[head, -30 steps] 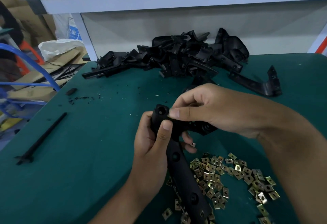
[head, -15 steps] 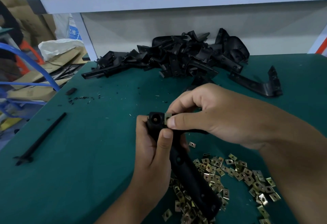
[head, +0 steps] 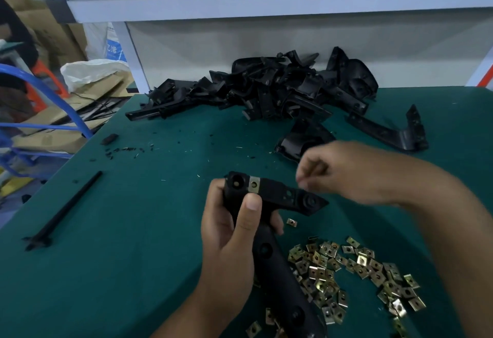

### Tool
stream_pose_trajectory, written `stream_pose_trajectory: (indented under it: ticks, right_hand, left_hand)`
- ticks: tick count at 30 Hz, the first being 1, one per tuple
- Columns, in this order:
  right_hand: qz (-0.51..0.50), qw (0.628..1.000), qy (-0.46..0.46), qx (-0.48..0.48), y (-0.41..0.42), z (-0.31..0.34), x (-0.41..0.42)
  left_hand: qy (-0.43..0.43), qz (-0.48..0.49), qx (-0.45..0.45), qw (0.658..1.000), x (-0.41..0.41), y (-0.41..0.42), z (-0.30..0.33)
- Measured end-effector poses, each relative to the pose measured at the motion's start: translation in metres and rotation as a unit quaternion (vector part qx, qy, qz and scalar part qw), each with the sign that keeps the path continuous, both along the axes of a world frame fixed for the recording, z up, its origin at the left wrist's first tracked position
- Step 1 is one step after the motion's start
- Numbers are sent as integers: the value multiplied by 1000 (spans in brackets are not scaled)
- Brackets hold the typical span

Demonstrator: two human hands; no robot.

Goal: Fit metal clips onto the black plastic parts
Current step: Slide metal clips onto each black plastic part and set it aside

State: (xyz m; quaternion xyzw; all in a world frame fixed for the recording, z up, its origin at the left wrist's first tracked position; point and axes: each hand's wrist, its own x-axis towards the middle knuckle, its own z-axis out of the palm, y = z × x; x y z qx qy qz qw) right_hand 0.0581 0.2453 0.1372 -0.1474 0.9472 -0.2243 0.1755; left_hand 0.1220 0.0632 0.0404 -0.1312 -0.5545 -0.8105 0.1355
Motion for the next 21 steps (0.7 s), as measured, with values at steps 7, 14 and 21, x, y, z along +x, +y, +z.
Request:
stream_pose_trajectory:
  ticks: [7,14,21]
  right_hand:
    - [21,991,-95,93,-15,-47,-6]
    - [8,993,-65,94,-25,-57,-9]
    - [14,993,-75,94,-21,-56,-10]
  left_hand:
    - [-110,-115,48,986,-5,-2,4]
    - [-155,-147,94,972,-11,-5,6]
    - [-200,-163,165,952,-18,-9,6]
